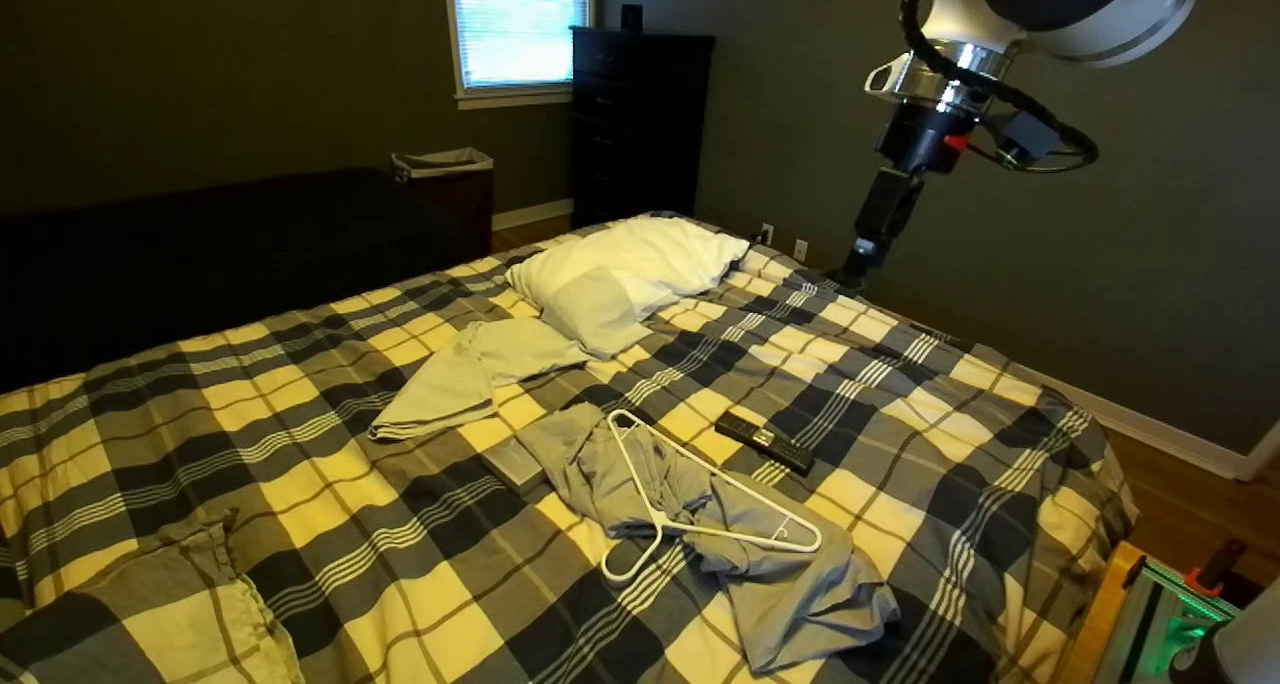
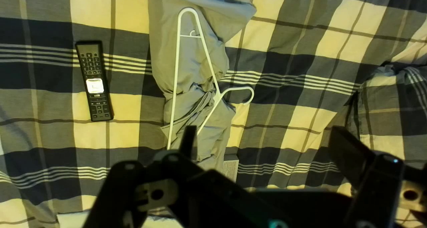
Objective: Press a button on the remote
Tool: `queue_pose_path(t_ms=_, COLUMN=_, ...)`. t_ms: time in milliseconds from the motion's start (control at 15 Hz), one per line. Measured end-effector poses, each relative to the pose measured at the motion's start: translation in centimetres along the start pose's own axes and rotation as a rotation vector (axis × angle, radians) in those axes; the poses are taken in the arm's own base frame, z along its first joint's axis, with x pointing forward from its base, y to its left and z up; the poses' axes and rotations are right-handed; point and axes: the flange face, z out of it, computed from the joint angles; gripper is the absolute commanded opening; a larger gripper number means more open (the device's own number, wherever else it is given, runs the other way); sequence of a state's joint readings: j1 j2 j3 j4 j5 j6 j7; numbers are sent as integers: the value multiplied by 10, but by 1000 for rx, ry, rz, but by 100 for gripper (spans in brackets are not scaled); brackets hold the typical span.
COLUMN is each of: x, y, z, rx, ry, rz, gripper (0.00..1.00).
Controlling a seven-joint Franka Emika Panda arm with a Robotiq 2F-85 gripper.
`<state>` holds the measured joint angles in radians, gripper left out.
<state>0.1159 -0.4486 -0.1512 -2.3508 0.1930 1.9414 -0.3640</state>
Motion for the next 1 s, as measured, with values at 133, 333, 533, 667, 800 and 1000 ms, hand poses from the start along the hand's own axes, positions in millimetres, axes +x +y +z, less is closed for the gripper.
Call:
queue_pose_path(t_ms=133, x=1, y=5, z=2, rx=-5, ry=-1, rz=14, gripper=100)
queue_pose_path(t_ms=333, x=10, y=32, z=22, rx=-31, ry=-2, rz=69, gripper=100)
queue_pose_path(t_ms=533, x=25, y=73, z=54, rx=-91, ry=-1, rz=119, gripper=100)
queue_pose_path(t_ms=667, x=34, y=101, z=74, rx=-132, ry=-3, rz=148, gripper=100)
queue_pose_path(t_ms=800, x=43, y=128, z=97, rx=-175, ry=-12, rz=172, gripper=74)
queue_pose_path(t_ms=1000, x=55, y=161, z=132, rx=-221, ry=-37, rz=205, gripper=49)
